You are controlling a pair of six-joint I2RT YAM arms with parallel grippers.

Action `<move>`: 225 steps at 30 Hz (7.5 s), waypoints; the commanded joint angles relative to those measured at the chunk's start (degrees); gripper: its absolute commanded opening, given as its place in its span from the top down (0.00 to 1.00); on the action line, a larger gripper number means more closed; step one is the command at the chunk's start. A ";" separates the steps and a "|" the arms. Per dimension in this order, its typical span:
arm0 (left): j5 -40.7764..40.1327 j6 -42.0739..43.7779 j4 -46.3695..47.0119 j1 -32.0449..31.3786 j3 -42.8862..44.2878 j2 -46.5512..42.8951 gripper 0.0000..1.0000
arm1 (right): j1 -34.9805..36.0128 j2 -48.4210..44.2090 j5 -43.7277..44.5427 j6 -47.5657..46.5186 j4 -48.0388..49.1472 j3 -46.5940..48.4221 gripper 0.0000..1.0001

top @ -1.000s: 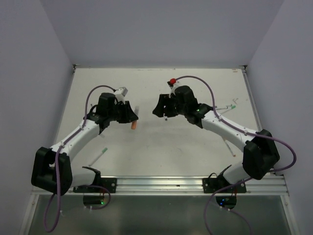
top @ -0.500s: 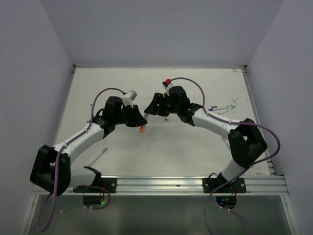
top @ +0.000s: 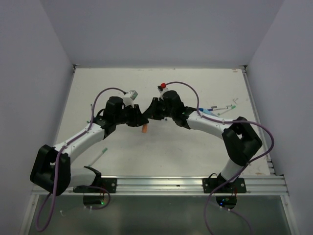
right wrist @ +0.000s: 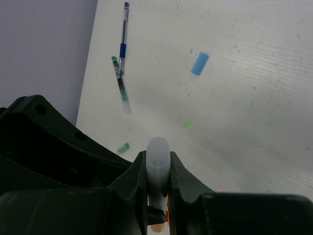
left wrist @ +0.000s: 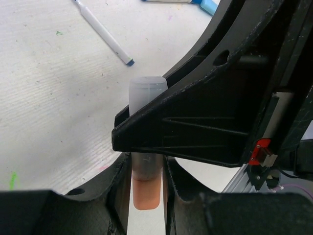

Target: Open the pen caps

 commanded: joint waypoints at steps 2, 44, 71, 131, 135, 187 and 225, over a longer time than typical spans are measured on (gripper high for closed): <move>-0.73 -0.10 3.05 -0.74 0.80 -3.06 0.69 | 1.07 -2.32 3.77 0.83 -0.59 -0.32 1.00; -5.55 -2.57 10.27 -5.12 -11.34 -5.53 1.00 | -3.23 -2.68 7.73 4.59 -7.02 8.99 1.00; -16.91 -2.12 1.55 -11.55 -11.34 -10.89 1.00 | -16.77 16.04 9.93 -1.89 -27.68 44.51 1.00; -43.90 1.39 -12.33 7.96 14.85 22.85 0.98 | -18.53 28.96 -5.80 -31.69 -40.86 34.84 0.91; -43.01 1.75 -10.66 8.23 14.32 23.12 0.90 | -18.53 28.52 -6.41 -31.17 -40.16 33.88 0.88; -24.30 -0.98 -11.10 6.21 7.29 -1.57 0.28 | -23.28 13.31 33.66 23.05 -56.59 30.36 0.21; -30.26 -2.82 -10.83 -2.23 5.27 -7.11 0.27 | -21.87 25.53 33.84 30.10 -58.70 30.09 0.51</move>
